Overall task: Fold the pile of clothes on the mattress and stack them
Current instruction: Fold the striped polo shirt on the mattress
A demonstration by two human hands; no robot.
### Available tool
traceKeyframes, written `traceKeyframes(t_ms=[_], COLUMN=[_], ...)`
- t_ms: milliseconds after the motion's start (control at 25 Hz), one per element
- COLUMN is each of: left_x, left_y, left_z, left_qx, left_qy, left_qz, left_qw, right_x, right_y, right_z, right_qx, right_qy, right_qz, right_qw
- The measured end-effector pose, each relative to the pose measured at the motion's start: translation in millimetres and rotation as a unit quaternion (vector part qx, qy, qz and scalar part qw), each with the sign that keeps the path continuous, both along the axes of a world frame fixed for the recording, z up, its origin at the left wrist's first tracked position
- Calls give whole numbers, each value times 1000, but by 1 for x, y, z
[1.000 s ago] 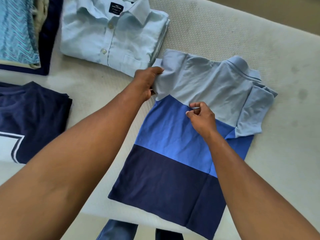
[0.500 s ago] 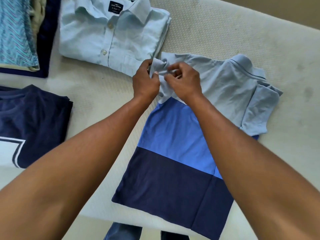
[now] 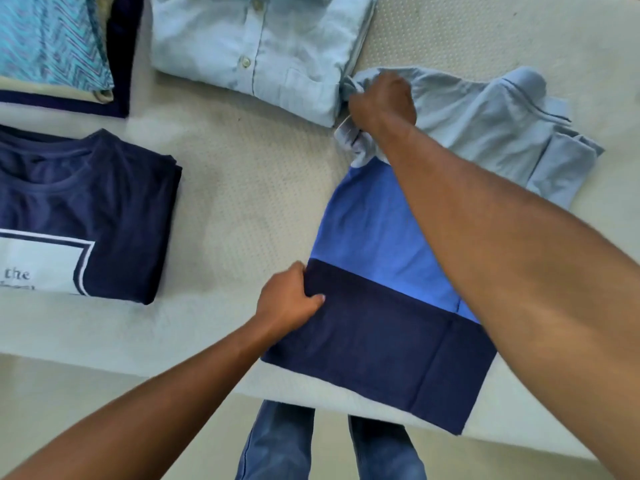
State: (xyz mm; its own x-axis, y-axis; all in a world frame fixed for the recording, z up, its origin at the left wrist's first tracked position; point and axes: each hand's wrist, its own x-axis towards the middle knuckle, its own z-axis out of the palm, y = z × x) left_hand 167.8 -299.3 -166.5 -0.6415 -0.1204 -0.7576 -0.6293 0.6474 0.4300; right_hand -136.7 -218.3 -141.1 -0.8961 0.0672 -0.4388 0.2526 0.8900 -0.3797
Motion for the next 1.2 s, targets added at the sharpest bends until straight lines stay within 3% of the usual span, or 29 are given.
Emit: traceKeyframes(t_ms=[80,160,400,600,720,840,920,1000,1200], left_x=[26,44,71,70,59,40,27,19,4], left_y=[0,5,62,101,92,77,67,67,69], left_z=[7,17,30,23,18,7,-1,-5,-3], left_qx=[-2,-17,9,43,26,-44,-50,9,54], left_qy=[11,85,224,96,106,118,68,-11,-148], left_qz=[12,-22,-258,-410,-385,-249,-137,-82,-200], left_qw=[1000,996,940,906,916,960,987,997,967], right_x=[-8,-11,0,37,78,161,228,298,366], right_y=[12,31,139,229,252,224,198,183,184], right_z=[12,21,36,-14,-56,-50,-40,-27,-21], right_qx=[-36,-60,-125,-201,-157,-162,-145,-137,-109], right_qy=[23,65,148,61,59,14,-14,-45,-146], right_qz=[-36,-66,-258,-401,-402,-364,-315,-270,-190], right_qw=[998,994,946,892,900,917,938,952,965])
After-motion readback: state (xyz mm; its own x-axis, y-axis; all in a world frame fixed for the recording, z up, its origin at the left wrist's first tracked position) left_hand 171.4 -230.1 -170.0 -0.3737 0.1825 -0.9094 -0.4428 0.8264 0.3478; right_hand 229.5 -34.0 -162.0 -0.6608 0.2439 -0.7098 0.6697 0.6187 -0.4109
